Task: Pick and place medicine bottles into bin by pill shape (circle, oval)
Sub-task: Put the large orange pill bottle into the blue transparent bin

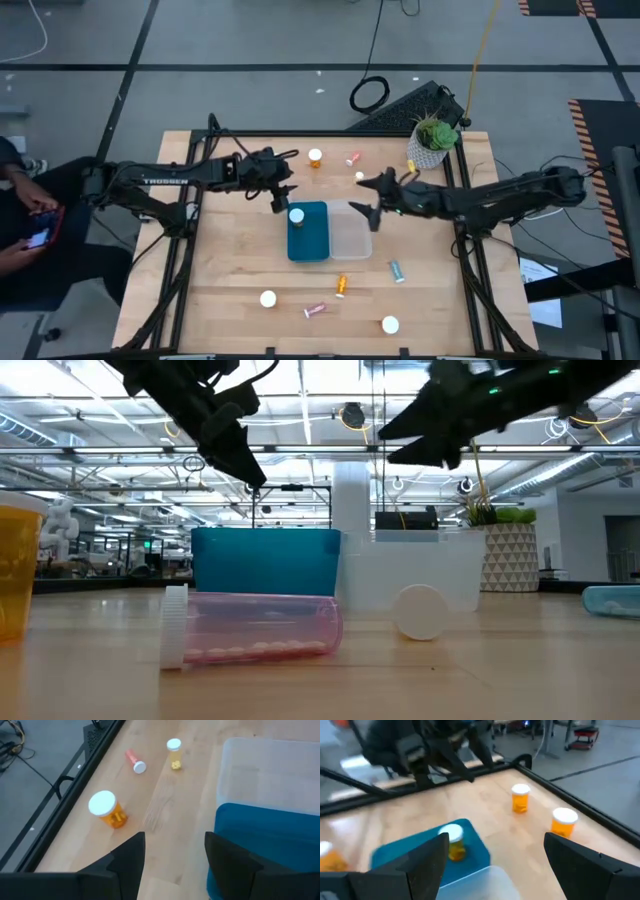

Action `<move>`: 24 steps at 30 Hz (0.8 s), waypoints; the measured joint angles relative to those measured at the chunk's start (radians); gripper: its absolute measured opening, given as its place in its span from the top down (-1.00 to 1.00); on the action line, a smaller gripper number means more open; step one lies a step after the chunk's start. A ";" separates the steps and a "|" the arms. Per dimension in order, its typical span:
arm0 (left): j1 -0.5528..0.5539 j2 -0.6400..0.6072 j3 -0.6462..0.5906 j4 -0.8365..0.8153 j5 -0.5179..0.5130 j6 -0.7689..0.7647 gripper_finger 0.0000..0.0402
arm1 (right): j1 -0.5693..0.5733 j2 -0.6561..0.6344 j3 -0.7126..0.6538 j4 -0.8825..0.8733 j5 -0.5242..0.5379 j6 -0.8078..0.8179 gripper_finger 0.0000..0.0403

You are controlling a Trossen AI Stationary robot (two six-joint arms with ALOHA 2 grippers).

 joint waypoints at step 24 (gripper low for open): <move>0.029 0.001 -0.024 -0.077 0.098 -0.086 -0.04 | -0.395 0.611 0.621 -0.280 -0.368 -0.340 -0.70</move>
